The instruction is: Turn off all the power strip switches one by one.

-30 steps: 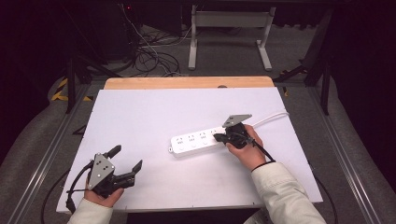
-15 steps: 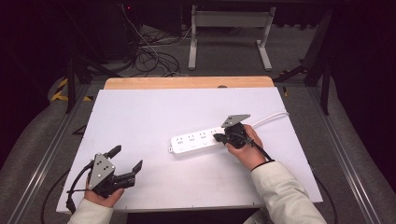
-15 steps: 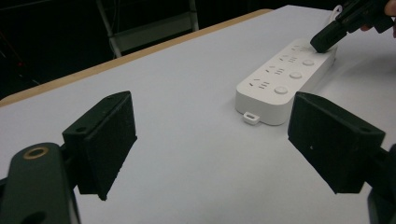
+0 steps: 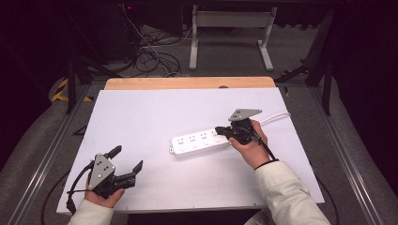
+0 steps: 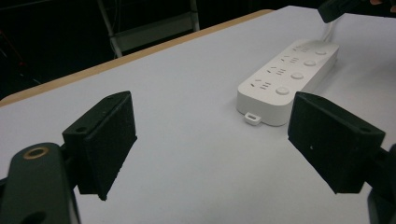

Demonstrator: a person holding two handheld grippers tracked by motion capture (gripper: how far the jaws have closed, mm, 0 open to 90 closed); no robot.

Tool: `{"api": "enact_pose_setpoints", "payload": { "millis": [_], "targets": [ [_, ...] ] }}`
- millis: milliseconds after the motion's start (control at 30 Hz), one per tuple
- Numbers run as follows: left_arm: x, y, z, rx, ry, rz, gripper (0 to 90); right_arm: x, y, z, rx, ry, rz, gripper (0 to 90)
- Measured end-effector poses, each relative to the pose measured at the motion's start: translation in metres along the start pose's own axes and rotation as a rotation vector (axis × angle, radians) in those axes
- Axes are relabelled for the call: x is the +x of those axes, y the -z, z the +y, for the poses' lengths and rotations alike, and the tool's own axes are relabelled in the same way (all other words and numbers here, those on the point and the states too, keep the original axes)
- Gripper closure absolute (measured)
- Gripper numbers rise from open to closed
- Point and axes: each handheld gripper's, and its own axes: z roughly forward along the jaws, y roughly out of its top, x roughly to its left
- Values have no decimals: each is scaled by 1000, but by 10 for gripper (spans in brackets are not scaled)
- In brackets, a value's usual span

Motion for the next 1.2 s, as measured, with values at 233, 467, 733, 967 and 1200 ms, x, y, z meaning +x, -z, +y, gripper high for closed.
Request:
{"api": "enact_pose_setpoints", "payload": {
  "millis": [233, 467, 733, 967, 1200],
  "targets": [
    [0, 2, 0, -2, -6, 0, 157, 12, -5, 5, 19, 55, 11, 900],
    [0, 1, 0, -1, -7, 2, 157, 19, -17, 5, 49, 76, 36, 900],
    [0, 1, 0, 0, -7, 0, 157, 23, -36, 0, 98, 91, 38, 900],
    [0, 1, 0, -1, -9, 0, 157, 25, -42, -3, 123, 98, 45, 900],
    [0, 1, 0, -1, -9, 0, 157, 25, -45, -4, 132, 93, 47, 900]
  ]
}}
